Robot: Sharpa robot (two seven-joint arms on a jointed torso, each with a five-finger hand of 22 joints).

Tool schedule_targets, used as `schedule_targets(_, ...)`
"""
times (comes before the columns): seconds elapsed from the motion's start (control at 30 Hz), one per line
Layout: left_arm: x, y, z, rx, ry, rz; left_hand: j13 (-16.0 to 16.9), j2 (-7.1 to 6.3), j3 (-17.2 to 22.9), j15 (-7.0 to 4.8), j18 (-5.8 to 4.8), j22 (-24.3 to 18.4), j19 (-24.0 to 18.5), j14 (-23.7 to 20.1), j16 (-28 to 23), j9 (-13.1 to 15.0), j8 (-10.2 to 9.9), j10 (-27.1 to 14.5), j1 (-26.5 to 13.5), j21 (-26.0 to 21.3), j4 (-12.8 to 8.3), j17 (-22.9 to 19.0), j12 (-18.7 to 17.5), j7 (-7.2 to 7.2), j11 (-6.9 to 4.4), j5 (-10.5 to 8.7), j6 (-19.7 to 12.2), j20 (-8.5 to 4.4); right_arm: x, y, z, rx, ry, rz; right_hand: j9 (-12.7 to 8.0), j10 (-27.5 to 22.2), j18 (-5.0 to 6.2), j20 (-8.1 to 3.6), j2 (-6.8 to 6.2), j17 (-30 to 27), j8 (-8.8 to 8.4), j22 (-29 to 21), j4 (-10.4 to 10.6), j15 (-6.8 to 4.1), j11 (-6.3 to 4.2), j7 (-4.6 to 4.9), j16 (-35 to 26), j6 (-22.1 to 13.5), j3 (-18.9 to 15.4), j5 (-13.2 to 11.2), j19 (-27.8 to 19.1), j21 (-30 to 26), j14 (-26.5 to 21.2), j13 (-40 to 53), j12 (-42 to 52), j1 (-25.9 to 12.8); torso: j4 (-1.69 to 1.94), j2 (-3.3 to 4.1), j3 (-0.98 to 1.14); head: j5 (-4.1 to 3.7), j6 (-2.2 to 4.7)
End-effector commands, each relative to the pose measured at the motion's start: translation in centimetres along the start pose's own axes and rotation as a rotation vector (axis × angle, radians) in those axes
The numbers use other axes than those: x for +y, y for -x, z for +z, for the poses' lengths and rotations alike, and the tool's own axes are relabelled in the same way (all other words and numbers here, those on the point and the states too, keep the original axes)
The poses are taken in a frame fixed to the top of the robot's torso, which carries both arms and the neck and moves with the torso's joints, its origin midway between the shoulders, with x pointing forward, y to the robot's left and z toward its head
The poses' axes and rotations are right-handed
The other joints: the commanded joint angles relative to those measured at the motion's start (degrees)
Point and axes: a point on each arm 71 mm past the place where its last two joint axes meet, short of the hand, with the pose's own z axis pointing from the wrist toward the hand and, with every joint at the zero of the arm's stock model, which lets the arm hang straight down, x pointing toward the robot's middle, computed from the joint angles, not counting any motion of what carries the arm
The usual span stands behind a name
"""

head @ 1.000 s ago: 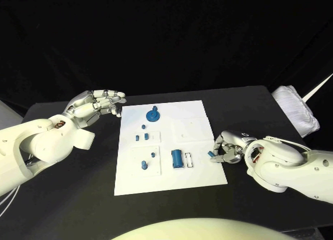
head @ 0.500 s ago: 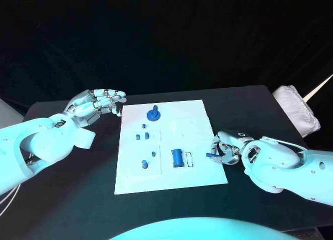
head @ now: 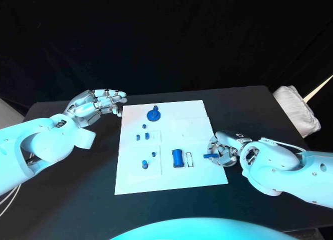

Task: Assemble the parts on the task board

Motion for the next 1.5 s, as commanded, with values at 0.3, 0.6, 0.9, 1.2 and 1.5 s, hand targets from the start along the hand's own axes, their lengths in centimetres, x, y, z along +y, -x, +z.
schedule_targets(0.3, -0.1, -0.4, 0.2, 0.019, -0.010, -0.012, -0.11, 0.15, 0.02, 0.10, 0.80, -0.12, 0.53, 0.36, -0.19, -0.08, 0.23, -0.33, -0.51, -0.35, 0.23, -0.06, 0.33, -0.19, -0.05, -0.11, 0.04, -0.11, 1.6, 0.7, 0.3, 0.039, -0.033, 0.180, 1.52, 1.89, -0.71, -0.55, 0.17, 10.00, 0.92, 13.99, 0.58, -0.42, -0.52, -0.57, 0.52, -0.07, 0.43, -1.00, 5.18, 0.87, 4.96, 8.41, 0.60, -3.19, -0.05, 0.01, -0.03, 0.23, 0.00)
schedule_targets(0.6, -0.1, -0.5, 0.2, 0.021, -0.008, -0.013, -0.11, 0.15, 0.02, 0.10, 0.80, -0.12, 0.53, 0.36, -0.19, -0.08, 0.23, -0.33, -0.51, -0.35, 0.23, -0.06, 0.33, -0.19, -0.05, -0.11, 0.04, -0.11, 3.0, -0.7, 1.3, 0.104, -0.034, 0.229, 1.79, 2.30, -0.78, -0.55, -0.07, 10.20, 1.12, 14.09, 3.63, -0.40, -0.51, -0.61, 0.63, 0.16, -2.45, -5.27, 5.25, 1.28, 5.01, 8.85, 1.29, -9.37, -0.01, 0.00, -0.04, 0.12, -0.12)
schedule_targets(0.9, -0.1, -0.6, 0.1, 0.025, -0.006, -0.014, -0.11, 0.15, 0.02, 0.10, 0.80, -0.12, 0.53, 0.36, -0.19, -0.08, 0.23, -0.33, -0.51, -0.35, 0.23, -0.06, 0.33, -0.19, -0.05, -0.11, 0.04, -0.11, 3.5, -1.6, 2.1, 0.131, -0.041, 0.228, 1.93, 2.91, -0.90, -0.65, 0.70, 10.49, 1.53, 14.24, 5.49, -0.66, -0.87, -1.05, 0.76, 1.33, -3.71, -6.81, 5.39, 1.95, 5.06, 9.55, 2.51, -11.83, 0.04, 0.03, 0.05, 0.23, -0.27)
schedule_targets(1.2, -0.1, -0.6, 0.1, 0.026, -0.004, -0.015, -0.11, 0.15, 0.02, 0.10, 0.80, -0.12, 0.53, 0.36, -0.19, -0.08, 0.23, -0.33, -0.51, -0.35, 0.23, -0.06, 0.33, -0.19, -0.05, -0.11, 0.04, -0.11, 3.6, -1.9, 2.6, 0.138, -0.037, 0.204, 1.93, 2.93, -0.88, -0.66, 0.78, 10.50, 1.53, 14.22, 5.64, -0.67, -0.88, -1.07, 0.77, 1.37, -3.80, -6.88, 5.38, 1.87, 5.06, 9.57, 2.55, -12.03, -0.07, 0.09, 0.08, 0.37, -0.31)
schedule_targets(1.5, -0.1, -0.6, 0.1, 0.028, 0.000, -0.015, -0.13, 0.14, -0.09, 0.11, 0.79, -0.22, 0.62, 0.35, -0.17, -0.09, 0.25, -0.37, -0.58, -0.50, 0.38, -0.08, 0.36, -0.19, -0.04, -0.12, 0.05, -0.11, 3.8, -2.5, 2.6, 0.163, -0.029, 0.182, 1.93, 2.91, -0.84, -0.67, 0.82, 10.38, 1.51, 14.17, 5.66, -0.68, -0.90, -1.10, 0.71, 1.37, -3.82, -6.91, 5.33, 1.63, 5.04, 9.51, 2.43, -12.04, -0.05, 0.02, 0.10, 0.50, -0.59)
